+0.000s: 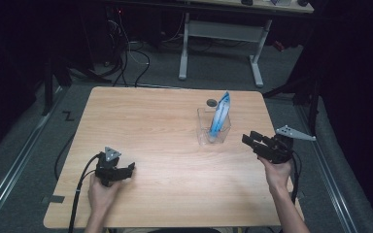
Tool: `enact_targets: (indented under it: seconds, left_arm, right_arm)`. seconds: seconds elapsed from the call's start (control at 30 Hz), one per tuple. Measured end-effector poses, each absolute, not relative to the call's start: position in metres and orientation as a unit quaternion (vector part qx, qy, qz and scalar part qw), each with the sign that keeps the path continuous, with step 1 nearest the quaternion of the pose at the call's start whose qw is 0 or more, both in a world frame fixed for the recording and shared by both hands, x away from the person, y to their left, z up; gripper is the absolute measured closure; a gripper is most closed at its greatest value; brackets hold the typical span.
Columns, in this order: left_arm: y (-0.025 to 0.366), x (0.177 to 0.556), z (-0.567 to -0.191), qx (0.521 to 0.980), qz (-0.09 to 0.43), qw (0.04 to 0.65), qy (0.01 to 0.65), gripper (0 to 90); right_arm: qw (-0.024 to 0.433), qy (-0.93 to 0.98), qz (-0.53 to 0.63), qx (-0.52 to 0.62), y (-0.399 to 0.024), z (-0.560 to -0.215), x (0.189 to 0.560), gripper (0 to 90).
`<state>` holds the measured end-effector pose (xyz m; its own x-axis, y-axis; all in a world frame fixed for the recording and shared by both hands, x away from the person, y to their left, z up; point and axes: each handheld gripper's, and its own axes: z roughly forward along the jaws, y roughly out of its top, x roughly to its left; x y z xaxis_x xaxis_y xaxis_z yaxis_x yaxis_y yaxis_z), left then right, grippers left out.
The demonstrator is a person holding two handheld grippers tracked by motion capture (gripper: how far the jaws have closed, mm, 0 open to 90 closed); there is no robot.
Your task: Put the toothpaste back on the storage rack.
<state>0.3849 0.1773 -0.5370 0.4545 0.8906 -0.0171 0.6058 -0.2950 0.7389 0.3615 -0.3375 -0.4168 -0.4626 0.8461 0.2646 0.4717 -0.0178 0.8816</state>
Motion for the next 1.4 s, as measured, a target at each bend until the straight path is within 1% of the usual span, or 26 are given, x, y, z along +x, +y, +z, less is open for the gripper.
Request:
enact_targets:
  seconds: [0.7, 0.97, 1.4]
  left_arm:
    - [0.177, 0.385, -0.537, 0.778, 0.204, 0.348, 0.481, 23.1]
    - [0.177, 0.385, -0.537, 0.778, 0.204, 0.348, 0.481, 23.1]
    - [0.177, 0.385, -0.537, 0.779, 0.204, 0.348, 0.481, 23.1]
  right_arm:
    - [0.175, 0.671, 0.514, 0.505, -0.342, -0.439, 0.354, 51.7]
    - [0.170, 0.674, 0.504, 0.513, -0.342, -0.454, 0.353, 51.7]
    - [0.167, 0.683, 0.486, 0.519, -0.337, -0.469, 0.353, 51.6]
